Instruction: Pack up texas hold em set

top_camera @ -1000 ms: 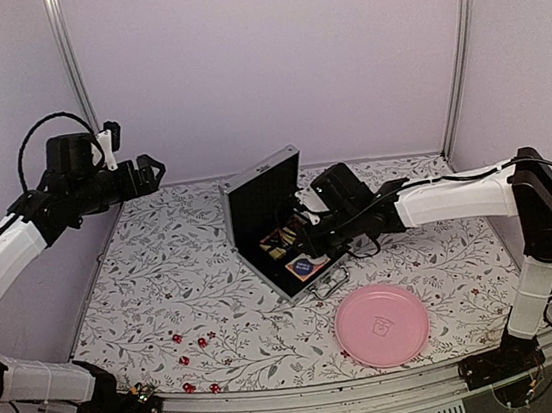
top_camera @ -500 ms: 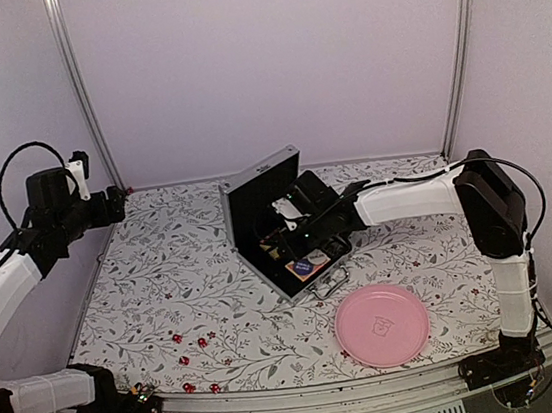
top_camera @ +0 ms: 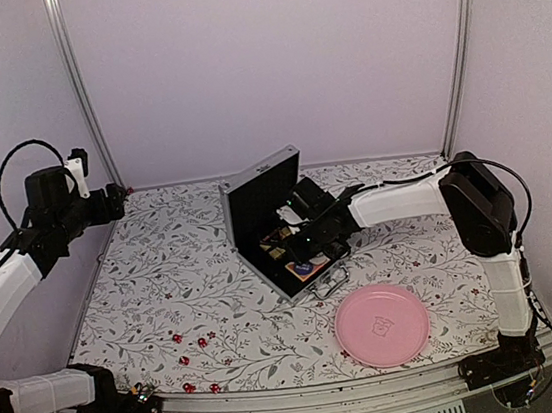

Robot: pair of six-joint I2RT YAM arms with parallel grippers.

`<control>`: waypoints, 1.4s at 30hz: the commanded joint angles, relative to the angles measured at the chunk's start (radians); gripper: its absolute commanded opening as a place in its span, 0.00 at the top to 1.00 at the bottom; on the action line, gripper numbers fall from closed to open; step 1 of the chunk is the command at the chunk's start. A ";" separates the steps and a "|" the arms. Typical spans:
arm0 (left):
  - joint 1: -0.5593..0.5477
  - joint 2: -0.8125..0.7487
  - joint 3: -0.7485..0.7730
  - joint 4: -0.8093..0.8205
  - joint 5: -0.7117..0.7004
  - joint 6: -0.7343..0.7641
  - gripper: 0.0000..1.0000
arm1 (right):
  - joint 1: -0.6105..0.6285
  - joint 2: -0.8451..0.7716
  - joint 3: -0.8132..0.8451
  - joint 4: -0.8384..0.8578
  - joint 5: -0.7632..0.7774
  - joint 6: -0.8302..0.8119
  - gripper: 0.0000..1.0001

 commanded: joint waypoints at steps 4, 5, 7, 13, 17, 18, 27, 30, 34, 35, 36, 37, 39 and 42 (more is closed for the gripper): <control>0.008 -0.002 -0.010 0.021 0.009 0.007 0.03 | -0.025 0.036 0.027 -0.013 0.036 0.005 0.96; 0.009 0.000 -0.009 0.021 0.009 0.008 0.03 | -0.028 0.041 0.033 -0.013 0.038 0.005 0.96; 0.008 0.001 -0.009 0.019 0.010 0.008 0.03 | -0.032 0.052 0.043 -0.013 0.045 0.002 0.96; 0.009 0.003 -0.010 0.022 0.014 0.010 0.03 | -0.040 0.061 0.059 -0.015 0.092 -0.010 0.96; 0.009 0.009 -0.009 0.021 0.025 0.008 0.03 | -0.044 0.062 0.064 -0.016 0.125 -0.026 0.96; 0.008 0.010 -0.009 0.021 0.025 0.008 0.03 | -0.046 0.061 0.064 -0.016 0.131 -0.029 0.96; 0.008 0.018 -0.009 0.020 0.026 0.010 0.03 | -0.052 0.077 0.070 -0.026 0.150 -0.041 0.96; 0.009 0.018 -0.009 0.020 0.028 0.010 0.03 | -0.052 0.084 0.070 -0.031 0.156 -0.041 0.95; 0.008 0.021 -0.009 0.019 0.027 0.010 0.03 | -0.052 0.088 0.070 -0.034 0.162 -0.038 0.90; 0.008 0.022 -0.009 0.019 0.028 0.010 0.03 | -0.052 0.087 0.070 -0.035 0.163 -0.037 0.88; 0.009 0.022 -0.009 0.020 0.029 0.010 0.03 | -0.052 0.085 0.072 -0.034 0.164 -0.036 0.87; 0.008 0.023 -0.009 0.019 0.030 0.010 0.03 | -0.052 0.084 0.072 -0.035 0.167 -0.034 0.86; 0.009 0.025 -0.009 0.019 0.032 0.010 0.03 | -0.052 0.080 0.076 -0.035 0.172 -0.034 0.82; 0.009 0.025 -0.009 0.018 0.034 0.010 0.03 | -0.052 0.073 0.085 -0.038 0.180 -0.033 0.76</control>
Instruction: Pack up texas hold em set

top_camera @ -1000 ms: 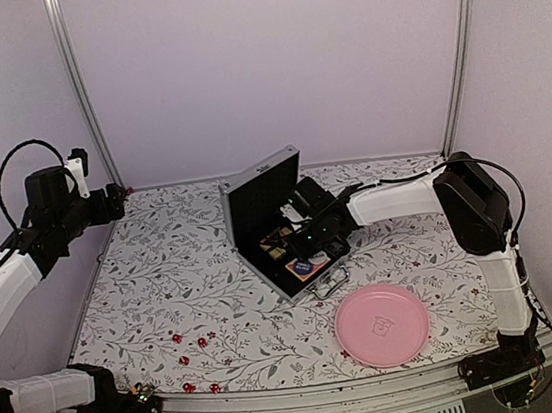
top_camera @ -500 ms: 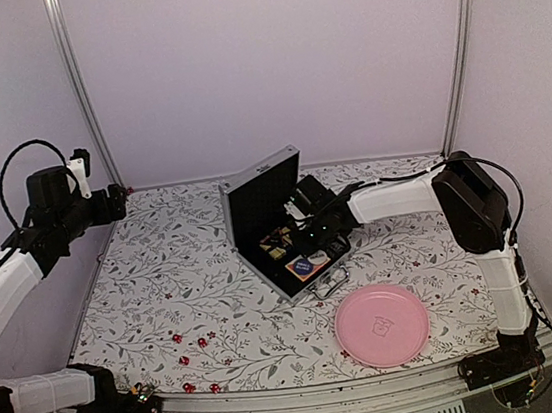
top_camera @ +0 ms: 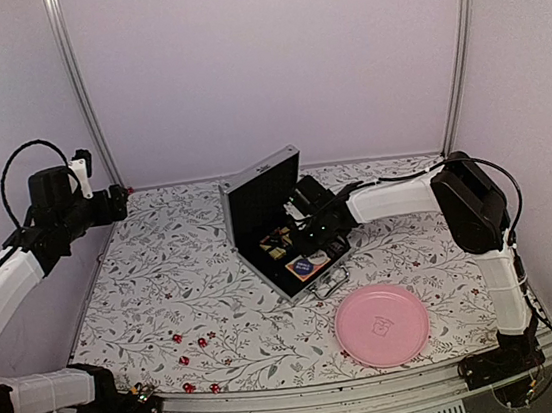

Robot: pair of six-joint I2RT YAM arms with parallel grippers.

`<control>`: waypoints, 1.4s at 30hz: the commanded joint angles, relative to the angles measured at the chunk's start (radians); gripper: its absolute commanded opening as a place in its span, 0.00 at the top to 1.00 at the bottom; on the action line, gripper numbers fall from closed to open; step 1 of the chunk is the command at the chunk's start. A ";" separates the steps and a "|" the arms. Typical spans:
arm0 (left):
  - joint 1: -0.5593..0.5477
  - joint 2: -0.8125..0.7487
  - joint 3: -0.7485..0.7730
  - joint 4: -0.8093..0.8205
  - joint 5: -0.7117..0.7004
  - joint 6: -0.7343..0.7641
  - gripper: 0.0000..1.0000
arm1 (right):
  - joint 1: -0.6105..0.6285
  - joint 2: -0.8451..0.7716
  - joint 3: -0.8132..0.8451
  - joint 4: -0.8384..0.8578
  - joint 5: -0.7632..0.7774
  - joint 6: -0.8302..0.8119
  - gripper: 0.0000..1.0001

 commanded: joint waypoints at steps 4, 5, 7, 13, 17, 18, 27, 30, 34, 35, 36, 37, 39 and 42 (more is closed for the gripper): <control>0.009 0.005 -0.007 0.016 0.011 0.008 0.03 | -0.007 0.009 0.048 -0.017 0.038 0.002 0.68; 0.008 0.005 -0.007 0.016 0.012 0.008 0.03 | -0.008 0.007 0.051 -0.018 0.035 0.001 0.68; 0.009 0.006 -0.007 0.016 0.014 0.008 0.03 | -0.008 0.003 0.060 -0.021 0.029 0.000 0.66; 0.009 0.004 -0.007 0.014 0.016 0.008 0.03 | -0.008 -0.036 0.084 -0.021 -0.006 0.006 0.61; 0.010 0.001 -0.007 0.015 0.012 0.008 0.03 | -0.009 -0.070 0.091 -0.021 -0.018 0.009 0.58; 0.009 0.000 -0.007 0.015 0.009 0.008 0.03 | -0.008 -0.080 0.091 -0.022 -0.020 0.011 0.58; 0.008 -0.002 -0.010 0.020 -0.013 0.005 0.03 | 0.031 -0.287 -0.049 0.022 -0.116 0.086 0.56; 0.008 0.006 -0.009 0.016 -0.016 0.005 0.03 | 0.081 -0.387 -0.170 0.090 -0.180 0.125 0.54; 0.009 0.010 -0.007 0.017 -0.023 0.002 0.03 | 0.186 -0.482 -0.313 0.198 -0.221 0.206 0.52; 0.009 0.009 -0.007 0.016 -0.023 0.002 0.03 | 0.231 -0.488 -0.325 0.204 -0.218 0.220 0.52; 0.009 0.008 -0.008 0.017 -0.025 0.002 0.04 | 0.264 -0.485 -0.329 0.206 -0.210 0.243 0.52; 0.010 0.007 -0.009 0.016 -0.027 0.002 0.04 | 0.295 -0.475 -0.328 0.205 -0.202 0.255 0.52; 0.008 0.005 -0.010 0.016 -0.027 0.001 0.03 | 0.356 -0.444 -0.318 0.203 -0.180 0.289 0.52; 0.008 0.000 -0.012 0.016 -0.020 -0.001 0.03 | 0.426 -0.362 -0.279 0.193 -0.168 0.322 0.52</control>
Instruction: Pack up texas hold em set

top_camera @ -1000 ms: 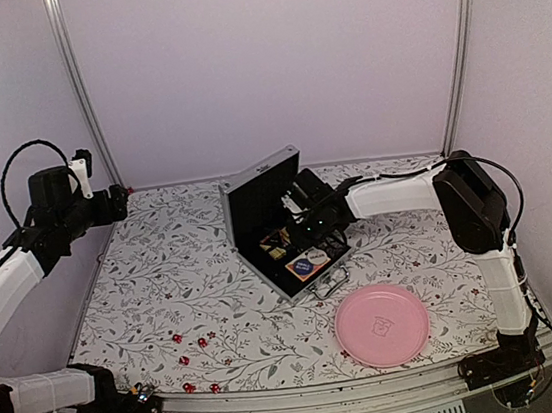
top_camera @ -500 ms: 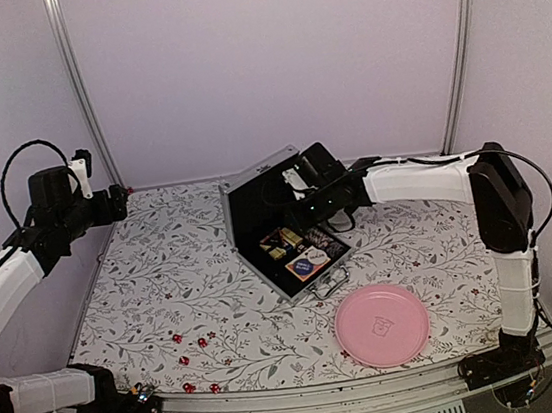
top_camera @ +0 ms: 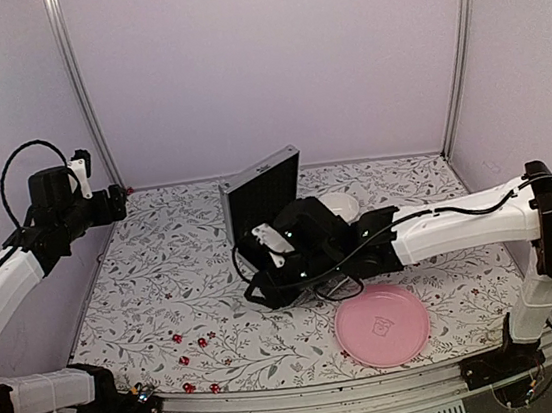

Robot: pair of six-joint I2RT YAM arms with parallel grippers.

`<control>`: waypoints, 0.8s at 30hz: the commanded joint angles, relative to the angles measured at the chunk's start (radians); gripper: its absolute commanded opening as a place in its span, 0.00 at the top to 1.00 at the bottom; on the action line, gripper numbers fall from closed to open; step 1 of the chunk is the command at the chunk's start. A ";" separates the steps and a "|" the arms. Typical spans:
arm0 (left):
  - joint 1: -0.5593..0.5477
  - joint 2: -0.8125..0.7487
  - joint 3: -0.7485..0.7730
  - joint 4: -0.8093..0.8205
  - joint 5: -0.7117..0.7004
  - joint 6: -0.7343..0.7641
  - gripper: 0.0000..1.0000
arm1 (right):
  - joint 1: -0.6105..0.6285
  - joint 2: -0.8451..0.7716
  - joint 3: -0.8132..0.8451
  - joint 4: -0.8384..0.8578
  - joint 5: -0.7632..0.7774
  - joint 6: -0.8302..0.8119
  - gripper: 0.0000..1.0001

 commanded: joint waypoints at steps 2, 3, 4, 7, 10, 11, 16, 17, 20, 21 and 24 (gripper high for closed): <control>0.007 -0.005 -0.013 0.018 0.002 -0.003 0.04 | 0.122 0.153 0.090 0.000 0.031 0.091 0.52; 0.008 -0.004 -0.015 0.018 0.003 -0.004 0.04 | 0.145 0.190 0.127 -0.022 0.046 0.096 0.52; 0.009 -0.003 -0.014 0.019 0.003 -0.004 0.04 | 0.178 0.234 0.164 -0.044 0.061 0.101 0.52; 0.007 -0.002 -0.013 0.018 0.004 -0.005 0.04 | 0.236 0.321 0.261 -0.112 0.109 0.119 0.52; 0.007 -0.008 -0.015 0.018 0.008 -0.008 0.04 | 0.283 0.385 0.328 -0.164 0.151 0.133 0.52; 0.006 -0.011 -0.017 0.018 0.006 -0.008 0.04 | 0.296 0.402 0.350 -0.178 0.164 0.133 0.52; 0.006 -0.010 -0.018 0.021 0.007 -0.008 0.04 | 0.345 0.460 0.425 -0.234 0.230 0.125 0.52; 0.007 -0.009 -0.018 0.020 0.009 -0.009 0.04 | 0.352 0.466 0.432 -0.236 0.234 0.123 0.52; 0.006 -0.009 -0.018 0.020 0.011 -0.011 0.04 | 0.368 0.492 0.455 -0.240 0.240 0.119 0.51; 0.006 -0.008 -0.019 0.020 0.011 -0.010 0.04 | 0.373 0.502 0.468 -0.247 0.245 0.118 0.51; 0.007 -0.007 -0.020 0.019 0.008 -0.008 0.04 | 0.382 0.540 0.519 -0.274 0.247 0.111 0.54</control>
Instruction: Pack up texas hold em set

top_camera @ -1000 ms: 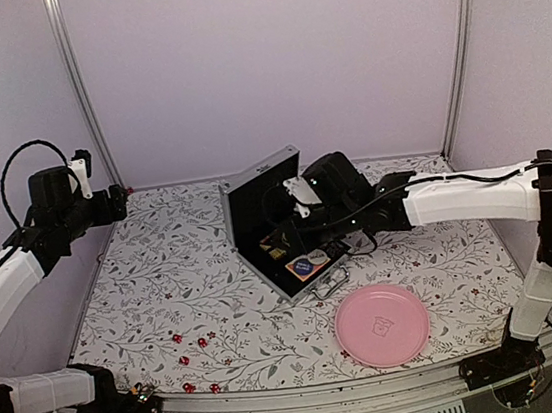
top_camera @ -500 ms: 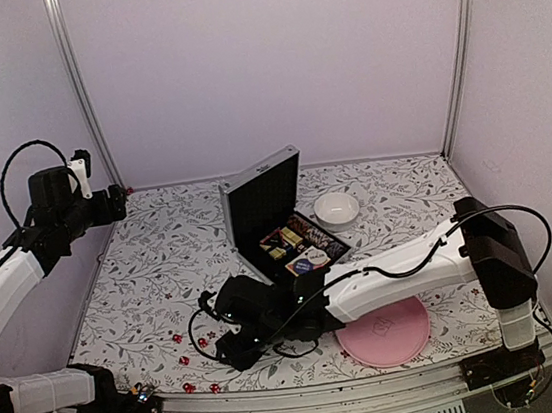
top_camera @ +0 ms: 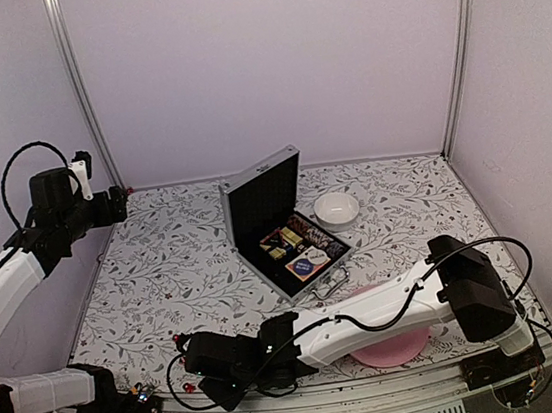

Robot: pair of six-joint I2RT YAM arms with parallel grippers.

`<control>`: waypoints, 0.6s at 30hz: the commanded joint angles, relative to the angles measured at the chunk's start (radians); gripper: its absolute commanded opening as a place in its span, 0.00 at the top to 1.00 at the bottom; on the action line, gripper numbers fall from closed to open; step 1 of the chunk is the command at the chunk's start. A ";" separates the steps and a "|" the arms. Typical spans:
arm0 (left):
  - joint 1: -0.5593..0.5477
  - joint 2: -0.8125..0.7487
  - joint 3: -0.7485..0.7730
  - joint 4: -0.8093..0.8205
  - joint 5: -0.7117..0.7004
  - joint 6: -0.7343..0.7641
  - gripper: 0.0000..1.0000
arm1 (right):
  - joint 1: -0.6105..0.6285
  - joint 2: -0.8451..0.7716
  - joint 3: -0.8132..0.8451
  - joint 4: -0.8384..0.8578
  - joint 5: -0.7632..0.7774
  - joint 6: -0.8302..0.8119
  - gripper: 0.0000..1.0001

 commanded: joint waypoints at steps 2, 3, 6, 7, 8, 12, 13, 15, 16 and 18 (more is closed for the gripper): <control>0.006 -0.004 -0.010 0.018 0.003 -0.006 0.04 | 0.013 0.083 0.102 -0.072 0.044 -0.009 0.56; 0.006 -0.003 -0.010 0.017 0.004 -0.005 0.04 | 0.015 0.088 0.124 -0.084 0.051 -0.011 0.56; 0.005 -0.002 -0.010 0.017 0.007 -0.006 0.04 | 0.018 0.139 0.153 -0.110 0.081 -0.011 0.56; 0.005 -0.002 -0.010 0.016 0.008 -0.006 0.04 | 0.018 0.144 0.157 -0.114 0.087 -0.010 0.56; 0.005 -0.002 -0.010 0.016 0.007 -0.006 0.04 | 0.018 0.149 0.164 -0.119 0.093 -0.010 0.57; 0.005 0.001 -0.010 0.016 0.010 -0.006 0.04 | 0.018 0.163 0.177 -0.134 0.103 -0.004 0.59; 0.005 0.002 -0.009 0.016 0.011 -0.006 0.04 | 0.018 0.165 0.177 -0.135 0.103 -0.004 0.59; 0.004 0.002 -0.009 0.016 0.013 -0.005 0.04 | 0.018 0.169 0.179 -0.135 0.105 -0.004 0.61; 0.004 0.001 -0.009 0.016 0.014 -0.006 0.04 | 0.018 0.171 0.181 -0.136 0.106 -0.005 0.61; 0.005 0.001 -0.009 0.016 0.014 -0.006 0.04 | 0.018 0.174 0.185 -0.136 0.107 -0.005 0.62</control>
